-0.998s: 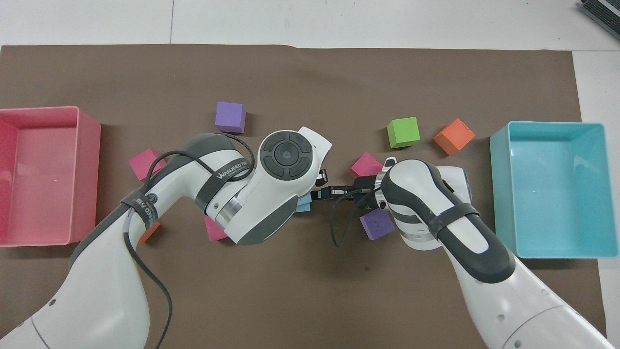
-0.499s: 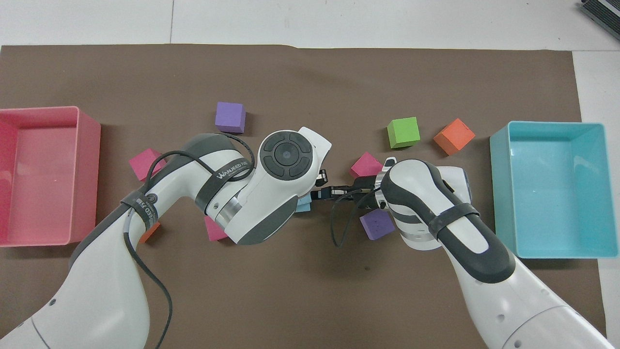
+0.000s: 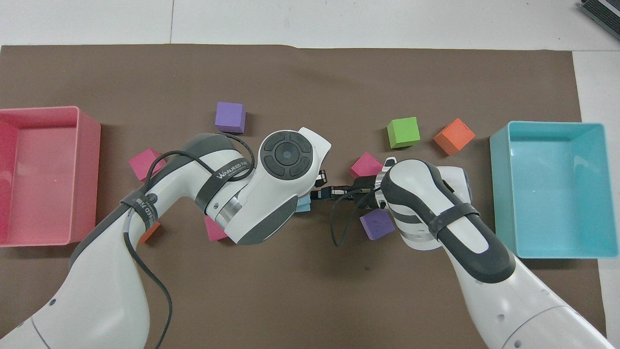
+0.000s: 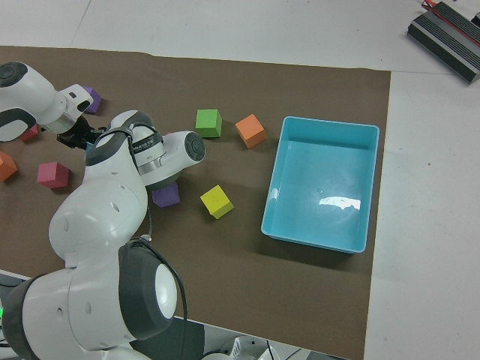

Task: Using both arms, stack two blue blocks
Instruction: 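Lower the held cube onto the centered blue cube with the left gripper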

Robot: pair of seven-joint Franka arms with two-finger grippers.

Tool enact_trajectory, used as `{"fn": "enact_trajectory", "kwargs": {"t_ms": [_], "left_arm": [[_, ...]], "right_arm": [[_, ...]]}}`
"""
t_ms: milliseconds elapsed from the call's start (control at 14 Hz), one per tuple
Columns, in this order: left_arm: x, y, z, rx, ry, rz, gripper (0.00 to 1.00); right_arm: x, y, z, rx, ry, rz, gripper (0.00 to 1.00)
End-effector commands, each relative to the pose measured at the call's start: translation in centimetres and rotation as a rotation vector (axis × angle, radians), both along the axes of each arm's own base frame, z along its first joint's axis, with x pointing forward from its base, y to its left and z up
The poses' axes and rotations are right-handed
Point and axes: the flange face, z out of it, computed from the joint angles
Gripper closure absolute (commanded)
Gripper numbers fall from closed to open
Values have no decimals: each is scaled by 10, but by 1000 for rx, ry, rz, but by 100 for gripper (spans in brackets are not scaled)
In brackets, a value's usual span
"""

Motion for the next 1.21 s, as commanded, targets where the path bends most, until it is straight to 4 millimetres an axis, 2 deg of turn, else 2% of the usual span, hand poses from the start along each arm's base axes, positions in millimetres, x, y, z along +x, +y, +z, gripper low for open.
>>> {"fn": "enact_trajectory", "kwargs": {"t_ms": [0, 1140], "left_arm": [[-2, 0, -1, 35, -7, 1, 100], [-7, -2, 3, 35, -11, -66, 100]], "right_arm": [[-5, -2, 4, 26, -13, -13, 100], [-7, 0, 3, 30, -13, -15, 100]]}}
